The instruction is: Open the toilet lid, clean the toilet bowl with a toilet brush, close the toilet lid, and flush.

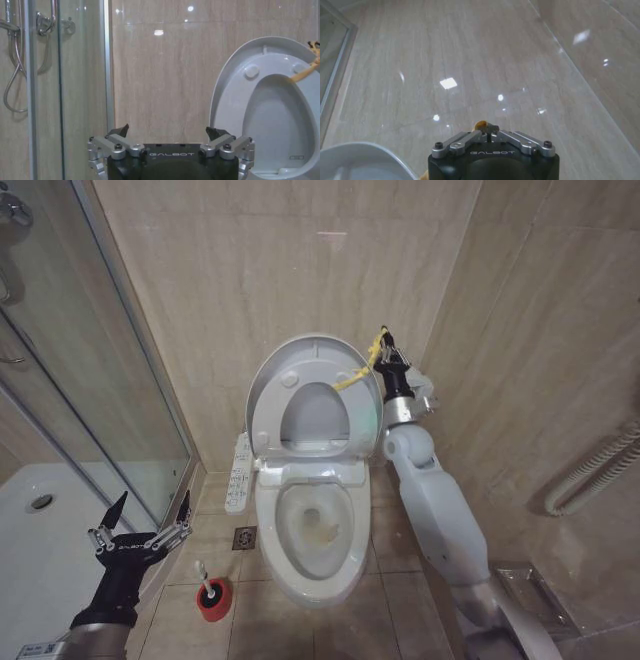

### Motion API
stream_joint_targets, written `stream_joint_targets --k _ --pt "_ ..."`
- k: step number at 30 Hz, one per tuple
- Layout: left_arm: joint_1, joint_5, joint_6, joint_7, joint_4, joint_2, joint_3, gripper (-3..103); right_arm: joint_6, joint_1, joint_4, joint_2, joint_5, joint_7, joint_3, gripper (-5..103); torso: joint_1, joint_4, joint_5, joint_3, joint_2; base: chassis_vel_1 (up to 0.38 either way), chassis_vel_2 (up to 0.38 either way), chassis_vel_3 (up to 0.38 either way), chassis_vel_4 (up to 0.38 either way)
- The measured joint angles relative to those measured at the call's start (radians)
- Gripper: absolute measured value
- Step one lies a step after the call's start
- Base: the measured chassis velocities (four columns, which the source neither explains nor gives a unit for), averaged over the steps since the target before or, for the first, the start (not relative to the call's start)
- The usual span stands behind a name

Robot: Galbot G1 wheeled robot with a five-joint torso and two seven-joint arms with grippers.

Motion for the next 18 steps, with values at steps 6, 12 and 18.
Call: stream_joint_targets --k 6,12,18 --pt "0.0 0.0 0.0 0.0 0.0 0.0 0.0 100 0.022 0.081 -0.083 0.001 -0.042 -0.008 -0.002 0 0.0 0.0002 -0.0001 0.0 0.0 0.0 0.0 0.0 0.0" --pt "0.0 0.0 0.0 0.0 0.0 0.0 0.0 100 0.02 0.106 -0.117 -0.002 -0.097 0.013 0.001 0 0.0 0.0001 0.0 0.0 0.0 0.0 0.0 0.0 0.0" --pt "0.0 0.0 0.0 0.0 0.0 0.0 0.0 100 0.011 0.112 -0.129 -0.002 -0.115 0.024 -0.001 0 0.0 0.0001 0.0001 0.0 0.0 0.0 0.0 0.0 0.0"
